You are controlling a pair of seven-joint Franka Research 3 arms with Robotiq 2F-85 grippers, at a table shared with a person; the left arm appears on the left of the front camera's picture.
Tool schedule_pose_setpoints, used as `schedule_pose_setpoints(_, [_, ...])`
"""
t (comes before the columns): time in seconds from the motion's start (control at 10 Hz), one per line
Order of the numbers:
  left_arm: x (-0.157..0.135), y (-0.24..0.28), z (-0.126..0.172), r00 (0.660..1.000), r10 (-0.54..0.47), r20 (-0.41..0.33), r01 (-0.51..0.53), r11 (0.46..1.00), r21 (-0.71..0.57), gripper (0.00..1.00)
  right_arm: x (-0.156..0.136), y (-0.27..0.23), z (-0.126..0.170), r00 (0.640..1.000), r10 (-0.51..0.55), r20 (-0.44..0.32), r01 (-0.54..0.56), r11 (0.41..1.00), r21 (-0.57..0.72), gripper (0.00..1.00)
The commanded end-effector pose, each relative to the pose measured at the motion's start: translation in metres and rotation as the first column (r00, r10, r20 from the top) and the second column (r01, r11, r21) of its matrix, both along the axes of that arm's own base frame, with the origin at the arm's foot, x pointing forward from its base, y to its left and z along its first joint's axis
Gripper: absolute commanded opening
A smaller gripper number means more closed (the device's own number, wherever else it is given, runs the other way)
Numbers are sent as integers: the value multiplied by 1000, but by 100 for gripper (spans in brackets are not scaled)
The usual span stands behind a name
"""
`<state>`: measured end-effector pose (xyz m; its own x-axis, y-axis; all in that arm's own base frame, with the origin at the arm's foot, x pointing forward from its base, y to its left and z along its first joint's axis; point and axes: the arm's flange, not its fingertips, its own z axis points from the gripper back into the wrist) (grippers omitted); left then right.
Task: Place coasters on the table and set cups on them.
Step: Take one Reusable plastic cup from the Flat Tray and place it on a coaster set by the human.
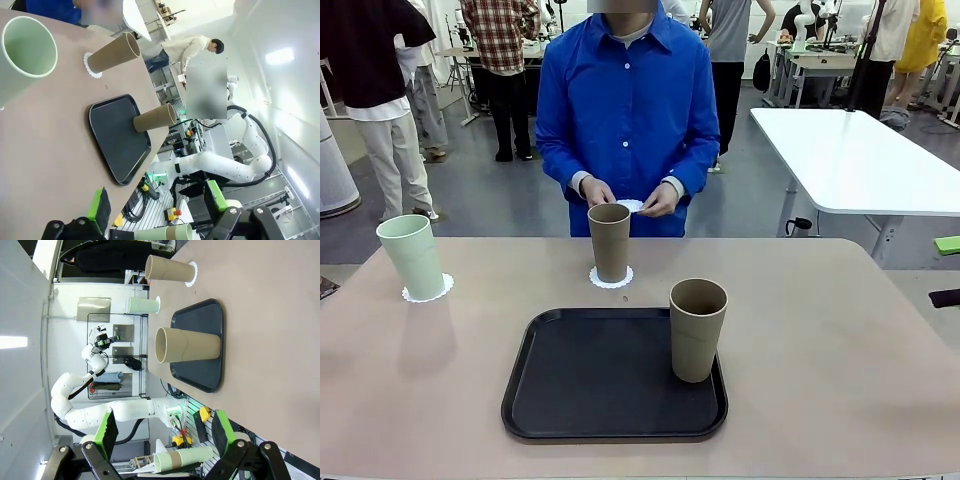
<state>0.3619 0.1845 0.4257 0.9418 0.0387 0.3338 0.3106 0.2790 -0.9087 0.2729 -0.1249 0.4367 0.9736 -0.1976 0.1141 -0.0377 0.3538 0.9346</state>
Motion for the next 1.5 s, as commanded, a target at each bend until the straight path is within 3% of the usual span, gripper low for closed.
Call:
schedule_pose_setpoints(0.0, [-4, -2, 1, 1000, 2, 13, -2, 1000, -9, 100, 2, 0, 0, 1000, 1, 21, -1, 1000, 17, 100])
schedule_pose_setpoints(1.4, [-4, -2, 1, 1000, 2, 13, -2, 1000, -9, 100, 2, 0, 0, 1000, 1, 21, -1, 1000, 17, 100])
